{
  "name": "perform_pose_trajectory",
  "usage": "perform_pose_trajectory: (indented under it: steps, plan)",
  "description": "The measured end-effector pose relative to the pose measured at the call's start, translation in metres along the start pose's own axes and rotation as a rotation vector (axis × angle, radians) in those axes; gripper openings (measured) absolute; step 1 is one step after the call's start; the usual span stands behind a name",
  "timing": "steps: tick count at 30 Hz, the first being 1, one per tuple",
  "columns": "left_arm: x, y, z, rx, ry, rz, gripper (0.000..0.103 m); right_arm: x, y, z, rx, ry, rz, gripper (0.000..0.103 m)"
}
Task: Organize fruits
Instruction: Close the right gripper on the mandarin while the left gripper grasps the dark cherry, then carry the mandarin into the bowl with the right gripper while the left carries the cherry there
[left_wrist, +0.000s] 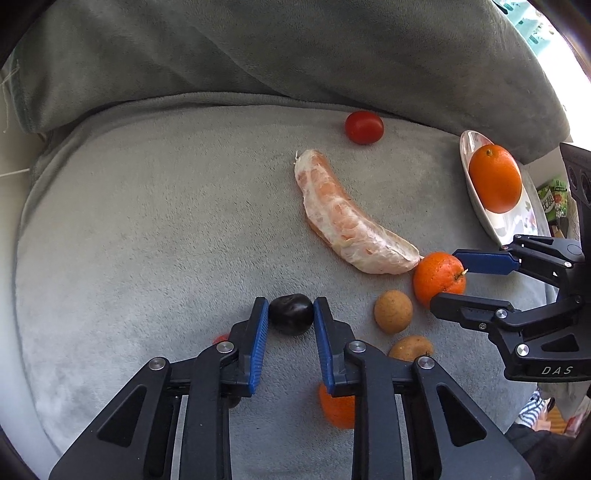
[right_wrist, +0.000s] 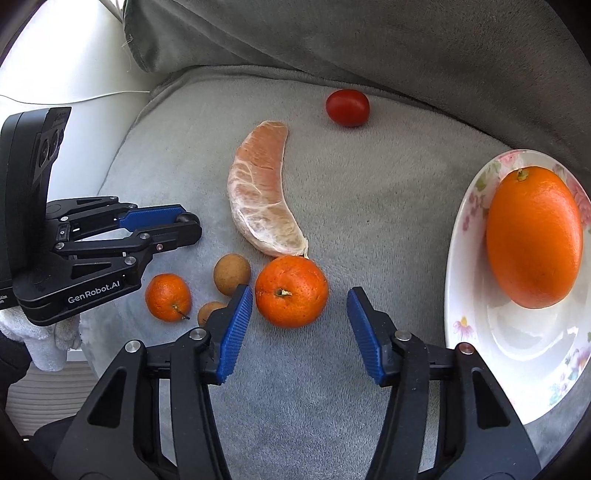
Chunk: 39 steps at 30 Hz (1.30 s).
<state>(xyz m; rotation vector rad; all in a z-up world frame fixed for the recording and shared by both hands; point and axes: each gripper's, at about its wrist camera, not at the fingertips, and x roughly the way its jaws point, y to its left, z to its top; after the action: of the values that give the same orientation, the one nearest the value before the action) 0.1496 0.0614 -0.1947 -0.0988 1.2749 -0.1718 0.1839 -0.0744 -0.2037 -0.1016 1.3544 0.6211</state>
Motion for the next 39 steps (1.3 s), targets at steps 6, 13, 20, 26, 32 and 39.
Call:
perform_pose_trajectory:
  steps: [6, 13, 20, 26, 32, 39]
  plan:
    - [-0.002, 0.001, 0.004, 0.006, -0.006, 0.003, 0.022, 0.002, 0.005, 0.001, -0.015, 0.004, 0.013, 0.043]
    - [-0.004, -0.002, -0.005, -0.012, -0.021, -0.008, 0.022, 0.000, 0.005, 0.000, -0.015, -0.010, 0.010, 0.042]
    - [-0.012, 0.005, -0.008, -0.029, -0.044, -0.014, 0.022, -0.013, 0.003, -0.007, -0.011, -0.041, 0.011, 0.041]
    - [-0.030, -0.003, -0.008, -0.034, -0.073, -0.031, 0.022, -0.032, -0.001, -0.011, 0.002, -0.080, 0.018, 0.041]
    - [-0.048, -0.014, -0.006, -0.024, -0.110, -0.057, 0.022, -0.058, -0.012, -0.023, 0.030, -0.127, 0.018, 0.041]
    - [-0.055, -0.042, 0.001, 0.009, -0.140, -0.098, 0.022, -0.085, -0.032, -0.039, 0.076, -0.177, -0.015, 0.041]
